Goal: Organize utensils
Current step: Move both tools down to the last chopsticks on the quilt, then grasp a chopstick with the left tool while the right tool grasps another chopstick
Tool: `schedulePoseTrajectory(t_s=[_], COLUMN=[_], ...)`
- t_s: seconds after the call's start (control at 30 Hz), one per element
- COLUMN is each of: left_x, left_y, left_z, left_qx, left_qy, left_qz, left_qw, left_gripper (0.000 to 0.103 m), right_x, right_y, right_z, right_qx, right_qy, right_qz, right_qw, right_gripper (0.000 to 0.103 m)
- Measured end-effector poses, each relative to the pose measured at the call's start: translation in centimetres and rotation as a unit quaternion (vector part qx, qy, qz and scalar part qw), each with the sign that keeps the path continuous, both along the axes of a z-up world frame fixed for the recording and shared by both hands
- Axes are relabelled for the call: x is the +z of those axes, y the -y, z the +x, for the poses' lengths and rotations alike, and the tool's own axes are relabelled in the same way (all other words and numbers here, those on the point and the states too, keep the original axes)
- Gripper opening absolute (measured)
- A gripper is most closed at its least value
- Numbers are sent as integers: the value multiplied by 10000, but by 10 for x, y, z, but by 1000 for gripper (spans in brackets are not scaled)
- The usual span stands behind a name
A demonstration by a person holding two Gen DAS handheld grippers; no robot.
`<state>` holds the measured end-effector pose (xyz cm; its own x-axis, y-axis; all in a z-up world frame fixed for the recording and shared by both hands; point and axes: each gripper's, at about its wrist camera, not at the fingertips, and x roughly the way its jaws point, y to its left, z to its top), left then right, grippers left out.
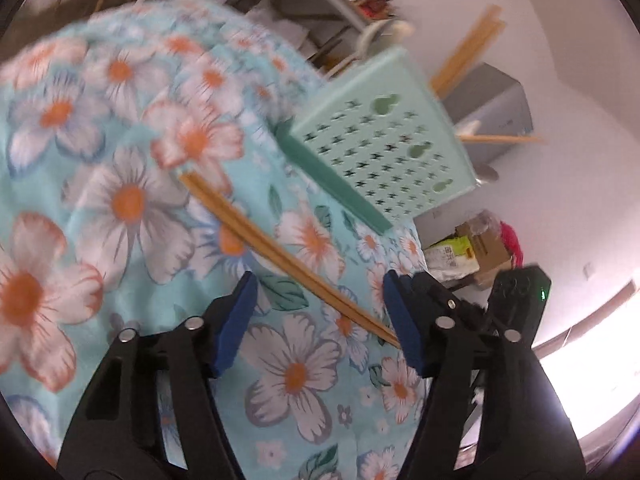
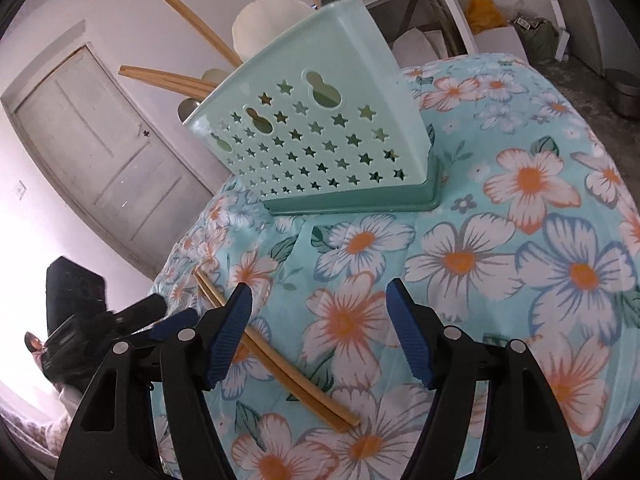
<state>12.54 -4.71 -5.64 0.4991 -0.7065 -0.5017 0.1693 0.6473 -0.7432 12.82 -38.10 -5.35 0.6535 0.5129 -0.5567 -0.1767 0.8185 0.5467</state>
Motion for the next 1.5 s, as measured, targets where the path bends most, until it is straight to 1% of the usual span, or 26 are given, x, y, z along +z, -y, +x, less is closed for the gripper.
schedulePoseTrajectory(t_s=[0.07, 0.1, 0.17, 0.2, 0.23, 0.27, 0.37, 0.57, 0.73, 0.8, 0.93, 1.0, 1.1, 1.17, 1.23, 1.33, 1.43, 1.5], left_x=[-4, -8, -12, -16, -18, -21, -24, -28, -30, -31, -35, -36, -35, -33, -30, -24, -16, -13], left_y=[-3, -7, -13, -15, -16, -16, -18, -14, -17, -20, -26, -26, -22, -20, -18, -11, 0, 5], left_z=[5, 8, 13, 16, 18, 20, 22, 30, 31, 30, 37, 40, 43, 44, 45, 47, 49, 50], left_qx=[142, 245, 386, 468, 528, 583, 661, 775, 818, 826, 903, 976, 1166, 1266, 1310, 1427, 1469, 1497], left_qy=[-113, -192, -277, -321, -356, -392, -451, -606, -662, -721, -1014, -1121, -1330, -1393, -1398, -1382, -1261, -1176], left_qz=[-137, -329, -577, -721, -795, -819, -786, -593, -622, -715, -1062, -1094, -987, -1037, -1033, -851, -418, -245], left_qw=[9997, 9990, 9972, 9958, 9948, 9942, 9937, 9934, 9925, 9914, 9850, 9828, 9793, 9766, 9760, 9764, 9802, 9814], left_gripper=[48, 47, 40, 38, 33, 28, 20, 7, 6, 6, 7, 7, 7, 12, 16, 19, 21, 20], right_x=[-1, -2, -4, -4, -5, -5, -5, -4, -4, -4, -4, -3, -4, -4, -4, -5, -5, -5], right_y=[-1, 1, 5, 7, 10, 12, 16, 15, 15, 15, 15, 15, 14, 14, 15, 15, 15, 15], right_z=[2, 1, 2, 3, 2, 2, 0, 0, 0, 0, 0, 0, 0, 0, 0, 0, 0, 0], right_qx=[25, 33, 26, 16, 5, -5, -19, -14, -10, -15, -10, -9, -6, -14, -13, -7, -10, -21], right_qy=[28, 35, 16, 3, -5, -8, 19, 61, 57, 55, 49, 47, 46, 45, 46, 41, 46, 53], right_qz=[79, 151, 308, 382, 444, 509, 604, 603, 618, 618, 602, 582, 572, 582, 590, 591, 592, 602], right_qw=[10000, 9999, 9995, 9993, 9990, 9987, 9982, 9982, 9981, 9981, 9982, 9983, 9984, 9983, 9982, 9982, 9982, 9982], right_gripper=[68, 68, 68, 68, 68, 68, 68, 68, 68, 68, 68, 68, 68, 68, 68, 68, 68, 68])
